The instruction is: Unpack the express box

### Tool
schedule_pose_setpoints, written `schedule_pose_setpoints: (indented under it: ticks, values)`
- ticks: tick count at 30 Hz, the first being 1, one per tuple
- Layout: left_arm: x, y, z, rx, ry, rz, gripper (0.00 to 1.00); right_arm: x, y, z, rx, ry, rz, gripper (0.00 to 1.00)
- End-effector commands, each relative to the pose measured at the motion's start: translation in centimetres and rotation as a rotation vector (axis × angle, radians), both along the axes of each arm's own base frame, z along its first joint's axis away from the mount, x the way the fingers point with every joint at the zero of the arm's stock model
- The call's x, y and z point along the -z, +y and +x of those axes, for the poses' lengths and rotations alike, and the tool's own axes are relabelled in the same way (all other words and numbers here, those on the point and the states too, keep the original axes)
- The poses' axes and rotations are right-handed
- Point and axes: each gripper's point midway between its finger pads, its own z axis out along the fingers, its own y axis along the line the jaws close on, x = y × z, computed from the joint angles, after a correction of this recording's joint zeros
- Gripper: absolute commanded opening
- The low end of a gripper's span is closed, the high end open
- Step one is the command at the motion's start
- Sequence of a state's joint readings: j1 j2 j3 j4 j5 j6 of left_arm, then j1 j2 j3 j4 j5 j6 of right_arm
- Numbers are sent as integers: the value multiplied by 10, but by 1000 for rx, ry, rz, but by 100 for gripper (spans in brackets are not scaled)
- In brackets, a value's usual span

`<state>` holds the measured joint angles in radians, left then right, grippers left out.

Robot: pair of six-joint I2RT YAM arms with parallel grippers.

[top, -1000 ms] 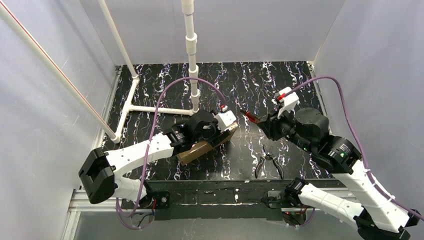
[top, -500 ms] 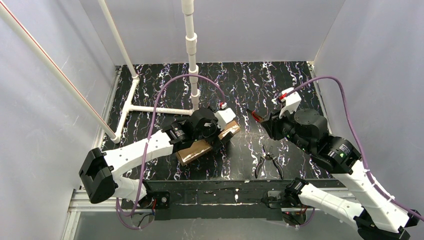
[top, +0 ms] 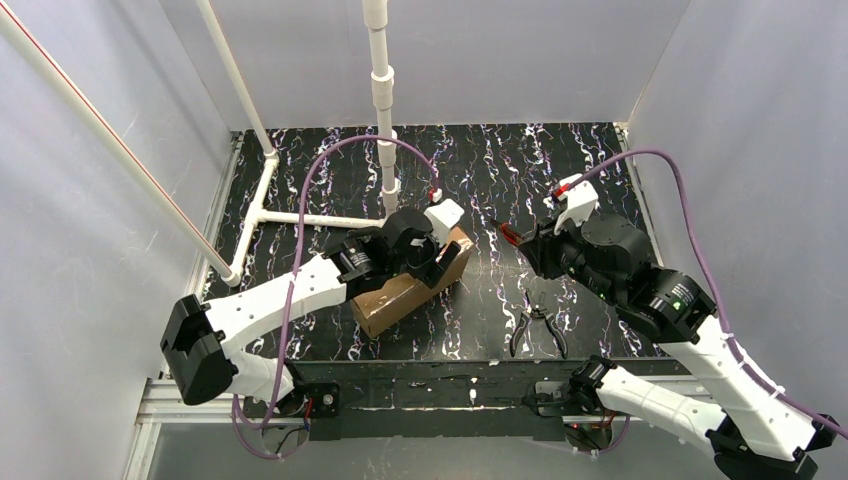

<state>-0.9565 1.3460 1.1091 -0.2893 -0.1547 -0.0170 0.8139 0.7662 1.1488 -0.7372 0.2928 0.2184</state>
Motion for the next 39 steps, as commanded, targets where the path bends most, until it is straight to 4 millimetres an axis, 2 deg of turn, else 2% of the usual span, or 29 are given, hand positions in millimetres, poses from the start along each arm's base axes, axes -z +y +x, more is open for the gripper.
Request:
schedule_pose_setpoints:
  ticks: [1,5,8,11,15,26,31,35,39]
  values:
    - [-15,-3,7,-150,55,-107,62,-10,4,7,39,-13,50,1]
    - [-15,-15,10,-198,107,-158,60,-2,0,13,100,21,34,1]
    - [-12,-14,15,-272,133,-160,60,4,-1,16,132,46,25,1]
    - [-15,-16,17,-320,156,-195,69,11,-2,17,154,67,16,1]
    - [-24,-28,14,-295,189,-234,80,13,1,18,155,81,21,1]
    - [-23,-28,-3,-205,233,-184,92,18,1,21,173,98,11,1]
    - [-14,-14,-8,-208,196,-93,98,13,-2,24,186,76,1,1]
    - [1,-4,-10,-226,216,-3,94,13,1,24,177,73,4,1]
    - [-3,-5,-10,-246,233,-18,86,11,2,24,168,68,11,1]
